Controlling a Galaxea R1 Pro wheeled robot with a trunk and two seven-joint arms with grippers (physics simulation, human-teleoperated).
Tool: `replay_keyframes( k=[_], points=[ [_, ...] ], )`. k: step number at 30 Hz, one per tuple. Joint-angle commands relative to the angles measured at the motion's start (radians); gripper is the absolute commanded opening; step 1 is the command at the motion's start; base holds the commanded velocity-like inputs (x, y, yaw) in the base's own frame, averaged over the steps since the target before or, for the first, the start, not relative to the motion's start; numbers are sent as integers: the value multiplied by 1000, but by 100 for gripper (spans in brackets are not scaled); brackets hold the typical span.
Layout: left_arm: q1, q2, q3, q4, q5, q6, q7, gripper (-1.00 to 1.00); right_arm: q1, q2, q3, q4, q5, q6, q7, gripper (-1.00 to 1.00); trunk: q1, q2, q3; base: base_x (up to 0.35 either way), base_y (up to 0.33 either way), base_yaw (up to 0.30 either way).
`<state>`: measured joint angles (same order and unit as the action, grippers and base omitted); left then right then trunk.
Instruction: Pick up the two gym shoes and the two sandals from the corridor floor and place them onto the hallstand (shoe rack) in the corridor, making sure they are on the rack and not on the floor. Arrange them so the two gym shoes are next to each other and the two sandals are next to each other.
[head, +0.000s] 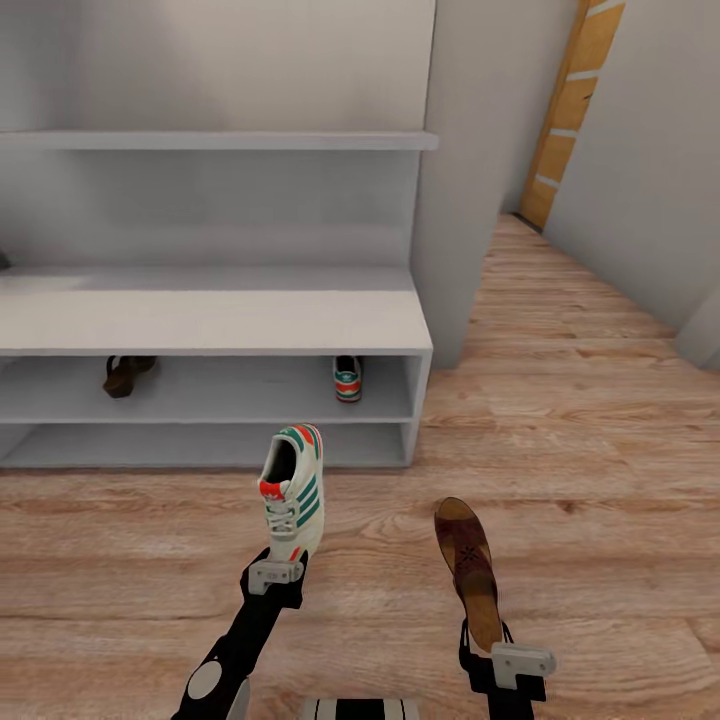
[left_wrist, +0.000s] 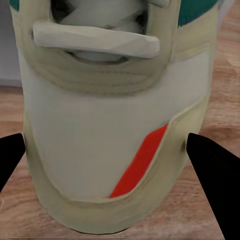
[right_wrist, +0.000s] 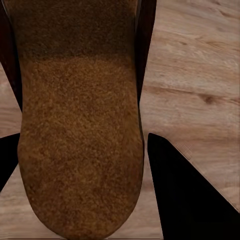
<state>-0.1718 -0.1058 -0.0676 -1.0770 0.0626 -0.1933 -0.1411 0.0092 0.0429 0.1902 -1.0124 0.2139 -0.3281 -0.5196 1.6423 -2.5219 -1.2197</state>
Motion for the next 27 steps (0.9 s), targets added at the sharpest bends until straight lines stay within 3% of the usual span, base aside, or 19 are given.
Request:
replay_keyframes(
  k=[1,27],
  points=[
    [0,0,0,0,0,0,0,-100,0,0,0,0,-2,-1,1,-100,0,0,0,-59,244,2],
    [0,0,0,0,1,0,0,-100,0,0,0,0,-2,-2,1,-100,0,0,0,-31,272,0]
  ],
)
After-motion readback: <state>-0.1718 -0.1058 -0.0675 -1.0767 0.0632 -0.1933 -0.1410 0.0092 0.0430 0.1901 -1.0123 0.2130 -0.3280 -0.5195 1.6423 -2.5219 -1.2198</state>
